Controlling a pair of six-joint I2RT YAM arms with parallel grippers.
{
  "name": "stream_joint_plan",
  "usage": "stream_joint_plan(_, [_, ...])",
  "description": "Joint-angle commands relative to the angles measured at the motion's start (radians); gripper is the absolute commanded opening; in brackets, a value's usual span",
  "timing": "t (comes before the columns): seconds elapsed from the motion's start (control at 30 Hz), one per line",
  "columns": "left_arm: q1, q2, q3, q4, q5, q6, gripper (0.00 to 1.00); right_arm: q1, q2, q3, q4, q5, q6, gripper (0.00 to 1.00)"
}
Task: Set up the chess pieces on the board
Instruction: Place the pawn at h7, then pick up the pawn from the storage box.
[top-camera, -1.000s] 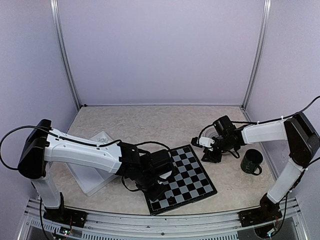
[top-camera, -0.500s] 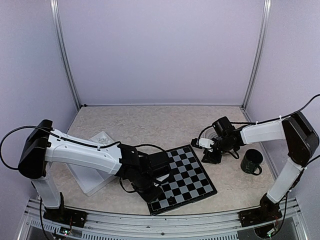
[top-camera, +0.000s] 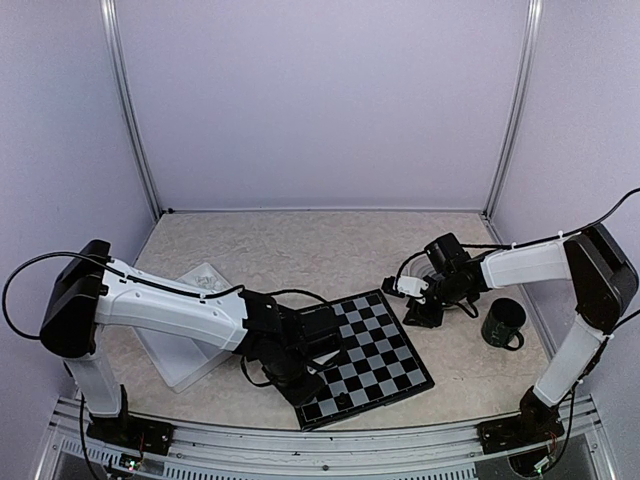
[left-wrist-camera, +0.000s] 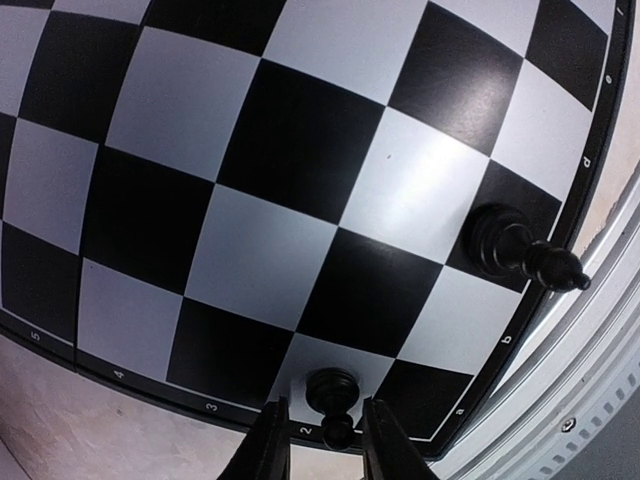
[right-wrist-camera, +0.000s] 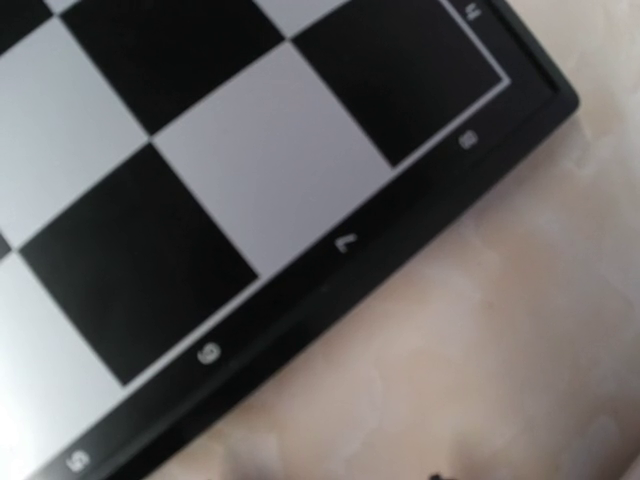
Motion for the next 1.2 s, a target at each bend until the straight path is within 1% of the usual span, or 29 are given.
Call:
stream_joint_plan(0.0, [-0.006, -0.001, 0.013, -0.029, -0.01, 0.001, 0.3, 0.01, 0.007, -0.008, -0.005, -0.001, -0.001, 0.46])
stream_joint_plan(0.13, [-0.005, -0.04, 0.067, -0.105, -0.048, 0.017, 0.37, 0.01, 0.01, -0.007, -0.005, -0.003, 0.001, 0.46])
stream_joint_plan(0.2, [0.003, -0.09, 0.109, -0.155, -0.075, 0.026, 0.4, 0.01, 0.013, -0.005, -0.008, -0.004, 0.001, 0.46])
stream_joint_plan(0.27, [0.035, -0.149, 0.145, -0.195, -0.111, 0.027, 0.41, 0.01, 0.017, -0.003, -0.009, -0.006, 0.001, 0.46])
stream_joint_plan(0.33, [0.109, -0.21, 0.151, -0.212, -0.151, 0.01, 0.42, 0.011, 0.018, -0.002, -0.012, -0.006, 0.0, 0.46])
stream_joint_plan(0.4, [0.207, -0.281, 0.134, -0.222, -0.232, -0.024, 0.42, 0.01, 0.018, 0.0, -0.013, -0.004, 0.0, 0.46])
stream_joint_plan(0.47, [0.33, -0.325, 0.113, -0.272, -0.366, -0.107, 0.41, 0.012, 0.015, 0.002, -0.014, -0.005, 0.001, 0.46])
stream_joint_plan(0.53, [0.474, -0.352, 0.072, -0.309, -0.42, -0.168, 0.4, 0.012, 0.011, 0.0, -0.014, -0.002, 0.002, 0.46])
stream_joint_plan(0.6, [0.59, -0.388, 0.004, -0.263, -0.398, -0.157, 0.39, 0.012, 0.007, -0.002, -0.013, 0.001, -0.001, 0.46])
stream_joint_plan(0.73, [0.809, -0.487, -0.136, -0.122, -0.266, -0.084, 0.34, 0.014, 0.008, 0.0, -0.014, -0.001, -0.002, 0.46])
stream_joint_plan(0.87, [0.961, -0.482, -0.21, -0.055, -0.22, -0.026, 0.32, 0.014, 0.011, 0.0, -0.015, -0.002, -0.002, 0.46])
stream_joint_plan(0.93, [1.007, -0.461, -0.232, -0.015, -0.192, 0.002, 0.33, 0.015, 0.011, -0.001, -0.016, 0.0, -0.002, 0.46])
stream_joint_plan(1.03, [1.05, -0.421, -0.244, 0.044, -0.183, 0.026, 0.36, 0.015, 0.008, -0.001, -0.014, 0.003, -0.004, 0.46])
stream_joint_plan(1.17, [1.074, -0.364, -0.208, 0.083, -0.144, 0.036, 0.35, 0.015, 0.008, -0.003, -0.014, 0.005, -0.005, 0.46])
